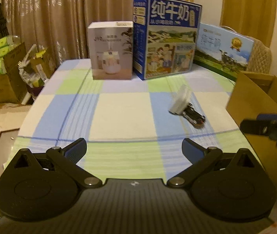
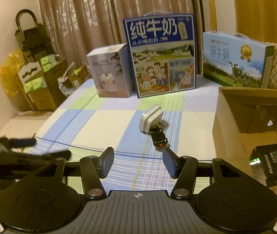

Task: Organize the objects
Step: 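Withdraw both tools from the cardboard box back over the table, then grasp the small black toy car beside the white plug with the right tool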

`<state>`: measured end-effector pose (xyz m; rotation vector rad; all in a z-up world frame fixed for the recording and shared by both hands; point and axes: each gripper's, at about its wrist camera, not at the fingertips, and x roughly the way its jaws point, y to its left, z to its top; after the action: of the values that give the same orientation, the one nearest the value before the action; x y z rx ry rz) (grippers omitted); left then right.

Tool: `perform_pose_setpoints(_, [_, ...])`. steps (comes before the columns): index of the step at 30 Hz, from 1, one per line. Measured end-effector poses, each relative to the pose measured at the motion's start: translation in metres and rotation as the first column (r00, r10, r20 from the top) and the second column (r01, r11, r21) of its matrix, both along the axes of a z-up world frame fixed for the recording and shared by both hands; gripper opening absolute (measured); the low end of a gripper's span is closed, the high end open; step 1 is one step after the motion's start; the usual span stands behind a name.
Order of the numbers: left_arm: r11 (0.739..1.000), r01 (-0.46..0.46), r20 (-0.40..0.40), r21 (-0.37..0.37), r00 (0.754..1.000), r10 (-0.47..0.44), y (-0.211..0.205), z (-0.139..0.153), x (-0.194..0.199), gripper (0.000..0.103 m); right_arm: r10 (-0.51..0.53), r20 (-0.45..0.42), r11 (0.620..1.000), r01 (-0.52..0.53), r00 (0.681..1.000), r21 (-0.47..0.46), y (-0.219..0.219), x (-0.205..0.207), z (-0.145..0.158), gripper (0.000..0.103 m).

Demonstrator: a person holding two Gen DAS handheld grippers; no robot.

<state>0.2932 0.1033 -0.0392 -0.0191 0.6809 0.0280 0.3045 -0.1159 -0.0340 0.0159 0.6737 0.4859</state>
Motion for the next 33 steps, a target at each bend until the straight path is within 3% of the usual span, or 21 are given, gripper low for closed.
perform_pose_setpoints(14, [0.996,-0.06,0.042,-0.072,0.997,0.063,0.02,-0.017,0.062,0.102,0.002,-0.02,0.998,-0.003,1.0,-0.059,0.007,0.085,-0.054,0.052])
perform_pose_setpoints(19, [0.998,-0.04,0.023,-0.056,0.999,0.041,0.018,-0.028,0.079,0.102,0.03,-0.027,0.995,-0.032,0.999,-0.093,0.015,0.11,-0.073,0.052])
perform_pose_setpoints(24, [1.0,-0.01,0.001,0.008,1.0,0.01,0.018,-0.036,0.091,0.102,0.081,-0.046,0.989,-0.086,0.996,-0.122,0.028,0.125,-0.091,0.053])
perform_pose_setpoints(30, [1.0,0.001,-0.034,-0.01,0.999,-0.001,0.019,-0.044,0.096,0.102,0.083,-0.03,0.982,-0.087,0.996,-0.169,0.042,0.135,-0.103,0.052])
perform_pose_setpoints(33, [1.0,0.014,-0.033,-0.016,0.999,-0.015,0.017,-0.044,0.095,0.102,0.075,-0.036,0.981,-0.08,0.997,-0.177,0.045,0.139,-0.109,0.04])
